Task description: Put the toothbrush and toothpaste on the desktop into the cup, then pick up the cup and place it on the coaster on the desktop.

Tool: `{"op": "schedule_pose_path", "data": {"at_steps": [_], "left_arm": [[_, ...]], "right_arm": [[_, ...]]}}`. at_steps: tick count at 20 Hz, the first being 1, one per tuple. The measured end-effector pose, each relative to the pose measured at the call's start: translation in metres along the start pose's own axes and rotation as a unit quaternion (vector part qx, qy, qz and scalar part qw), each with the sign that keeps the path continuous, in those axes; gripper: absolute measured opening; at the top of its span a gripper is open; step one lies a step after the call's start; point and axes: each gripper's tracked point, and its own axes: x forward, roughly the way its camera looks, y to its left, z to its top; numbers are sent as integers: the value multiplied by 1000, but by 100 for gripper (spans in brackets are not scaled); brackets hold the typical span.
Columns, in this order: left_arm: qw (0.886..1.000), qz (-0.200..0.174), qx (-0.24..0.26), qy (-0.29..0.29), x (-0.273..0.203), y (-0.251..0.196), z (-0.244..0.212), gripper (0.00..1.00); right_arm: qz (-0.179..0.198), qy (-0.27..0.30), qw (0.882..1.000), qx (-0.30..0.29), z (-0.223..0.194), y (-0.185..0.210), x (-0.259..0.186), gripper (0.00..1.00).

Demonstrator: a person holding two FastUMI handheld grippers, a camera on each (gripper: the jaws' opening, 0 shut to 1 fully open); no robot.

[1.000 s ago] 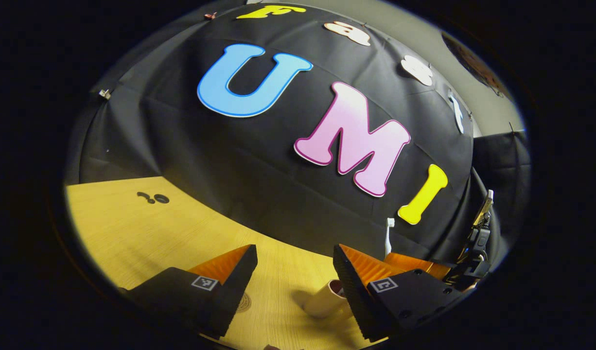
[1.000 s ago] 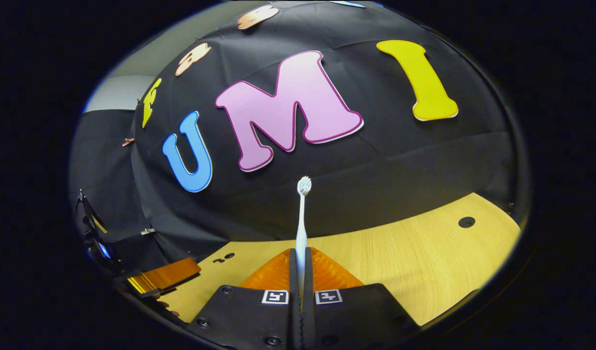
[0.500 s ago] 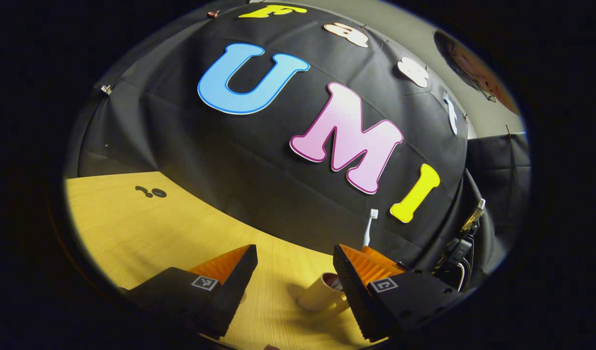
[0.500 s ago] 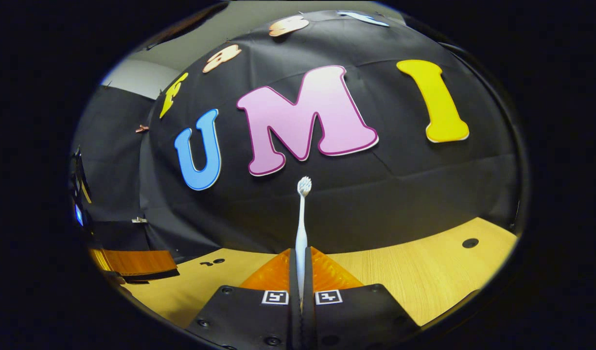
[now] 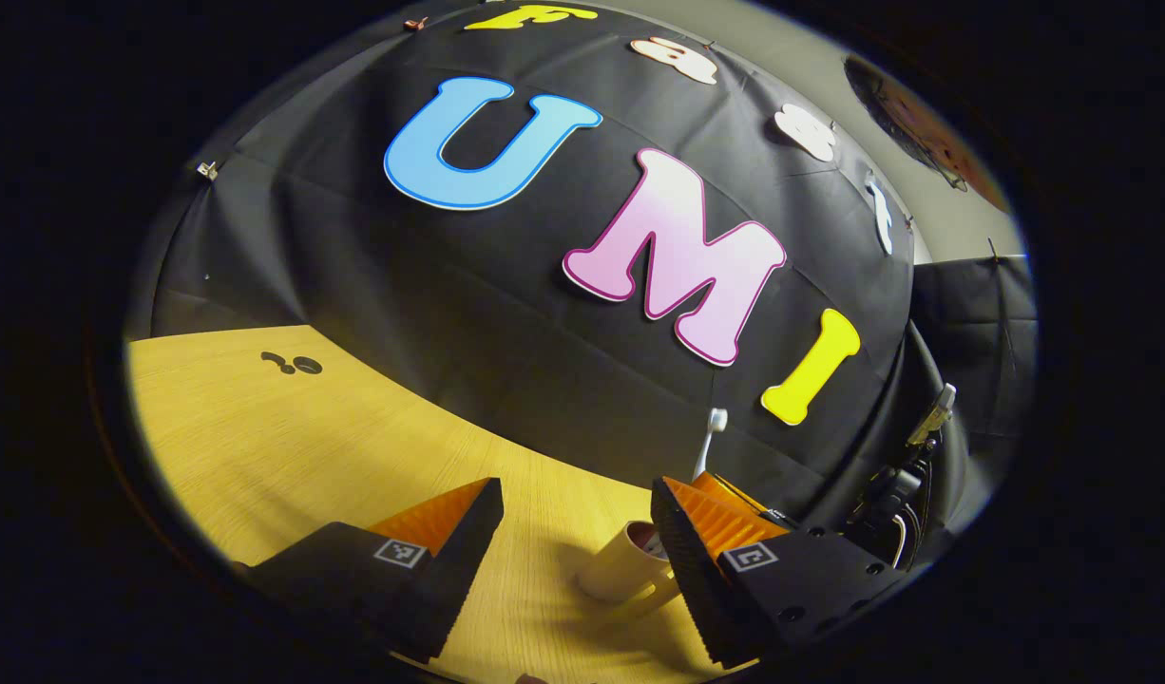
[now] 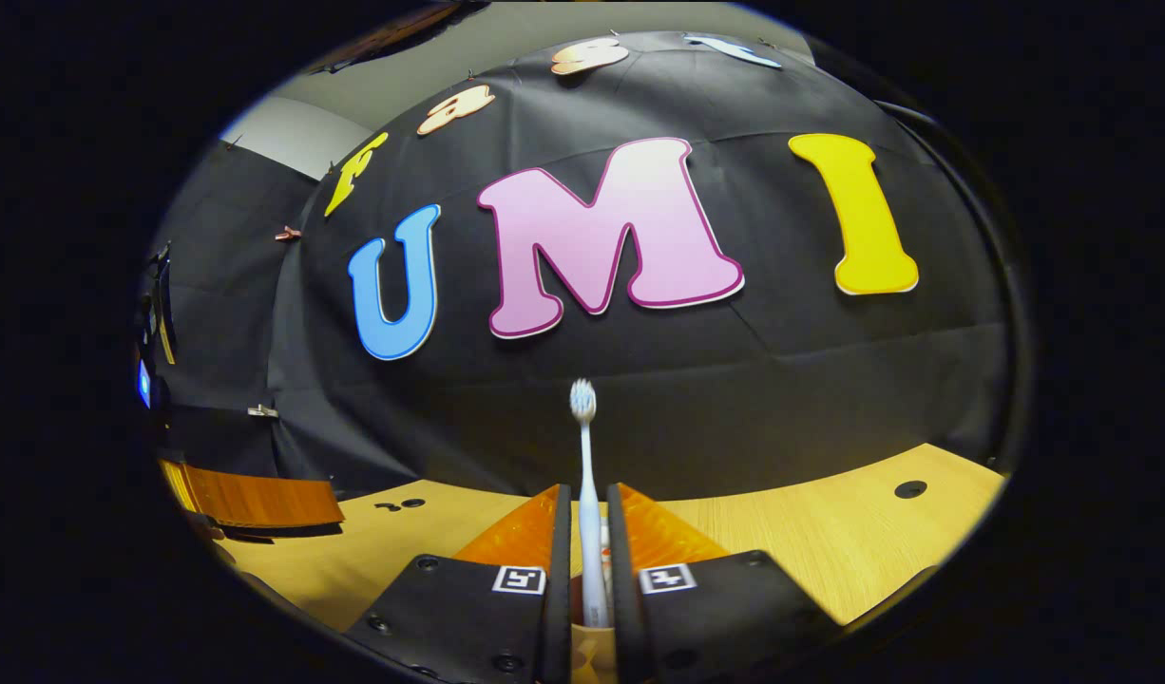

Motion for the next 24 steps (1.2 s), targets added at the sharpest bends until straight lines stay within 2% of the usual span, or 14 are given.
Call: {"op": "schedule_pose_path", "data": {"at_steps": [1, 3, 6, 9, 12, 16, 22, 24], "left_arm": [[1000, 2, -1, 1, 0, 1, 0, 97], [1000, 3, -5, 2, -3, 2, -1, 97], [1000, 6, -3, 2, -9, 2, 1, 97], [1000, 15, -7, 2, -20, 7, 6, 97], [999, 35, -18, 3, -37, 17, 11, 97], [998, 70, -10, 8, -62, 39, 17, 97], [992, 114, 52, 20, -87, 69, 32, 97], [992, 117, 51, 25, -92, 73, 35, 97]], "right_arm": [[2, 8, 1000, 1, -3, 1, -4, 24], [5, 19, 1000, 8, -7, 5, -9, 37], [2, 33, 999, 22, -5, 7, -16, 93], [-31, 61, 997, 29, -4, -2, -23, 92], [-61, 85, 994, 18, 1, -15, -27, 97], [-74, 130, 988, 30, 7, -21, -27, 97], [-90, 225, 969, 52, -2, -26, -31, 97], [-89, 261, 959, 64, -7, -24, -33, 97]]}}
